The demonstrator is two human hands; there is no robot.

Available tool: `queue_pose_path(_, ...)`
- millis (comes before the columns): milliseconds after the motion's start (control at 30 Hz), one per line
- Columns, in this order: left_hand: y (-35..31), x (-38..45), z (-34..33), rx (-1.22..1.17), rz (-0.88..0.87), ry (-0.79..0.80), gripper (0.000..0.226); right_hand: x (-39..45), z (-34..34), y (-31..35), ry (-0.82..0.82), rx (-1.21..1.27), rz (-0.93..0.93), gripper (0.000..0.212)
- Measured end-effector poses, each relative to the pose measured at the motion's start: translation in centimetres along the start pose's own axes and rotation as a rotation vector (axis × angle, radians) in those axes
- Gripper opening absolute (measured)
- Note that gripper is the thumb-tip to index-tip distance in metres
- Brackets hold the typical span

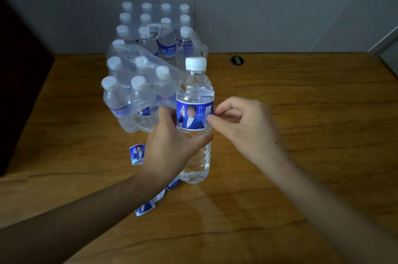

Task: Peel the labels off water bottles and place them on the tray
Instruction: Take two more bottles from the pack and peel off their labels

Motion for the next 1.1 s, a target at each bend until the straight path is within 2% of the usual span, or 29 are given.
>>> queue_pose_path(233, -0.3, -0.3, 0.5, 0.143, -0.016, -0.093, 0.062, 0.2, -0.4, 0.0, -0.023, -0.071, -0.008, 0.015)
queue_pose_path(367, -0.7, -0.3, 0.8, 0.219, -0.037, -0.126, 0.062, 0.3, -0.6, 0.4, -0.032, -0.155, 0.036, 0.012)
queue_pose_path(667, -0.3, -0.4, 0.8, 0.207, -0.011, -0.113, 0.064, 0.1, -0.9, 0.7, -0.018, -0.196, 0.018, 0.012)
queue_pose_path(900, 0.3, -0.2, 0.6, 0.208, -0.014, -0.114, 0.065, 0.2, -1.2, 1.0, 0.029, -0.346, 0.047, 0.009)
queue_pose_path(1100, 1.3, -0.2, 0.6, 0.077, 0.043, -0.060, 0.065, 0.2, -1.0, 1.0, -0.023, -0.248, 0.066, 0.015)
Point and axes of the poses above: each hand's wrist, its own x-axis towards the middle knuckle, its own z-axis out of the back of the hand, y = z × x, the point moved 6 cm from there along x, towards the middle knuckle, and after that the axes turned 10 degrees about z, right-handed, at the moved point
